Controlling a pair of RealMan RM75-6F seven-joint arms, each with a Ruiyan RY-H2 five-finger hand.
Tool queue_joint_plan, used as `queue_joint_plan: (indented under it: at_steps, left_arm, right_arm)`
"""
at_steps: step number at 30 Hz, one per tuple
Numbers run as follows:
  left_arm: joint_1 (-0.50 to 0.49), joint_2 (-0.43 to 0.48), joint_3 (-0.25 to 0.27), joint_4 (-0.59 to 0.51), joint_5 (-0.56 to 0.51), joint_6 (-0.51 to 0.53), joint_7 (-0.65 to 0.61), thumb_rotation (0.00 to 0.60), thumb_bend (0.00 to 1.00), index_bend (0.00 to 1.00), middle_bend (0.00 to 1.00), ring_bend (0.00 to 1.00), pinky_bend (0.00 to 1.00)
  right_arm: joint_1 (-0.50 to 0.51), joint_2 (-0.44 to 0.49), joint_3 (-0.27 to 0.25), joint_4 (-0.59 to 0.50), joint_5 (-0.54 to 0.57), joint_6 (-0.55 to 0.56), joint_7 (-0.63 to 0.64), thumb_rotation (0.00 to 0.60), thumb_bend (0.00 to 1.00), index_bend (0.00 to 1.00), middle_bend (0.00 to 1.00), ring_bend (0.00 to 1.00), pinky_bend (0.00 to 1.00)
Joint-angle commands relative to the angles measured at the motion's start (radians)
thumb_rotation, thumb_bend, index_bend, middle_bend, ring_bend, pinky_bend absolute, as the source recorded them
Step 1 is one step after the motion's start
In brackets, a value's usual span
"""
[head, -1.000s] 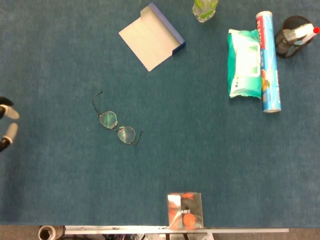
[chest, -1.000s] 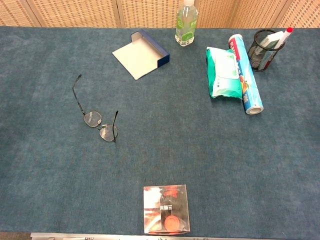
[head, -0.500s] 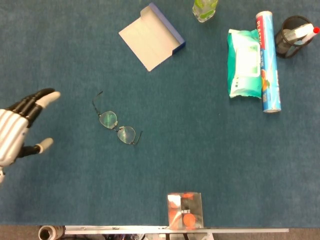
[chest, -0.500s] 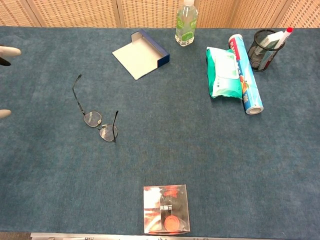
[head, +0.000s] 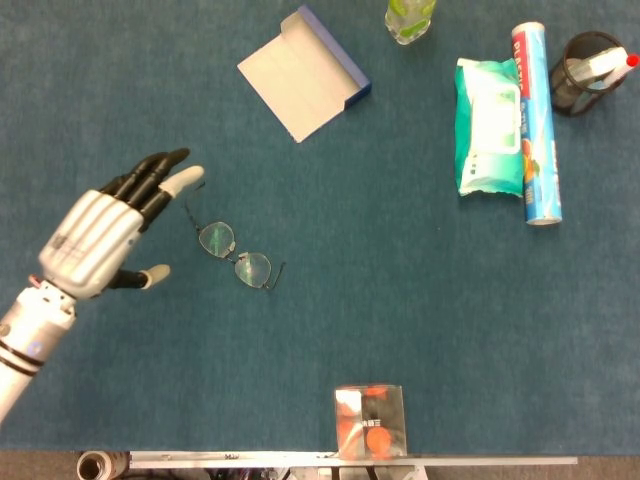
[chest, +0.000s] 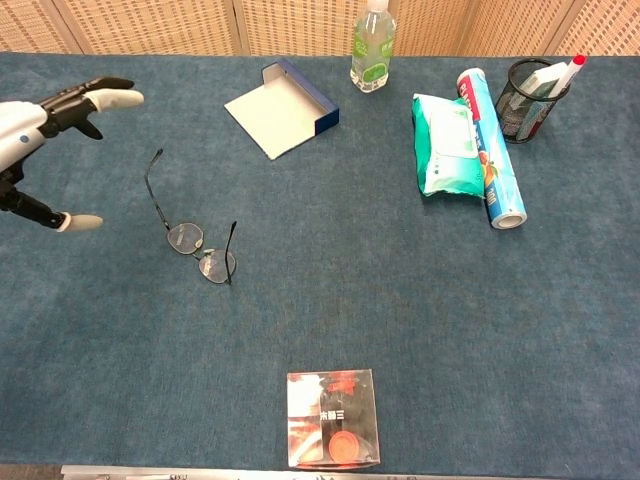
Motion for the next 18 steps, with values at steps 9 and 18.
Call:
queue_joint_plan:
  at_steps: [9, 18]
  left_arm:
    - [-0.076, -0.059, -0.055, 0.001, -0.152, -0.125, 0.087, 0.600, 0.10, 0.03, 0.00, 0.04, 0.23]
    - [-0.112, -0.090, -0.087, 0.003, -0.289, -0.197, 0.159, 0.600, 0.10, 0.03, 0.00, 0.03, 0.19]
  right_arm:
    - [0.000, 0.003, 0.005, 0.000, 0.008, -0.004, 0.008, 0.600, 0.26, 0.63, 0.50, 0.38, 0.39]
    - [-0.004, 0.004, 0.002, 0.002, 0.002, -0.002, 0.009, 0.600, 0.26, 0.63, 0.50, 0.38, 0.39]
